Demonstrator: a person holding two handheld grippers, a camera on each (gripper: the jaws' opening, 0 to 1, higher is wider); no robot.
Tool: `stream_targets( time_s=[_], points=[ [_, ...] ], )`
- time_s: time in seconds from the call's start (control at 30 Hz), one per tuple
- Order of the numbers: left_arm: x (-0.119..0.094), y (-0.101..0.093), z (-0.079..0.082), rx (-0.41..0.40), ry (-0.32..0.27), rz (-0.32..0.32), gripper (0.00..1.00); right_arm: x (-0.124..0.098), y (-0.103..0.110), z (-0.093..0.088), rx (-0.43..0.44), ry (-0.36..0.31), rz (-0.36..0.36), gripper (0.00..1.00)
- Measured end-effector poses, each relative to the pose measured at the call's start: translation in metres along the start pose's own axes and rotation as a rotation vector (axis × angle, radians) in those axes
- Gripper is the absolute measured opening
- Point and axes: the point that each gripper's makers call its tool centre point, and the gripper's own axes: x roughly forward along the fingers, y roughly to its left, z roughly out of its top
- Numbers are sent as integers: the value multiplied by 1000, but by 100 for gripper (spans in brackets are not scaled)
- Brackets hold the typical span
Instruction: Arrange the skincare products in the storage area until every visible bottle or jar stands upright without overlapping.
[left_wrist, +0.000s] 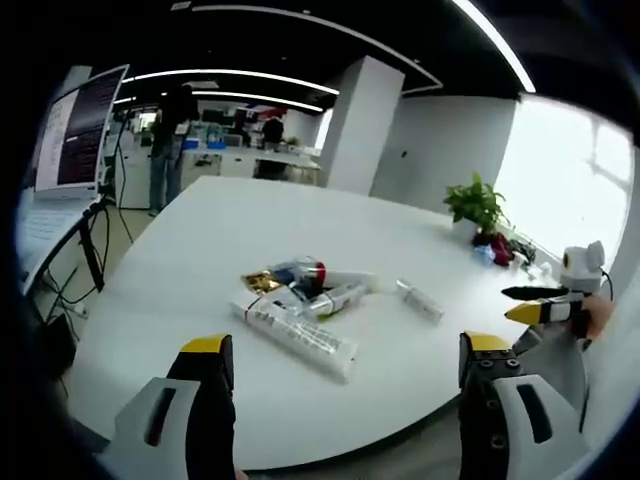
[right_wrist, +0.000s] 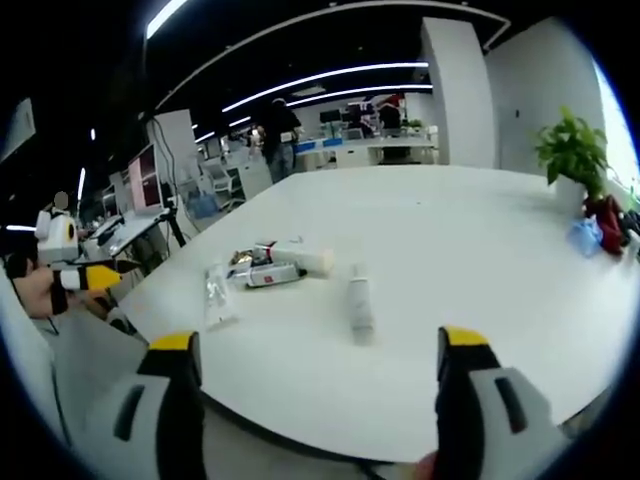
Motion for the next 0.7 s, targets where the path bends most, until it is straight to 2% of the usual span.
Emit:
stream_targets(
  time_s=[0.27,0.53,0.63,0.7],
  points=[
    [-1,3,0,-30,2,4,97,1,0,-2,32,23,7,100],
    [-2,5,2,-56,-10,-5,97,3,-1,1,60,29,12,100],
    [-3,10,1,-77,-12,8,97,5,-5,2,25,41,9,100],
    [-4,14,1,-100,-15,21,97,7,-8,3,-35,56,12,100]
  ],
)
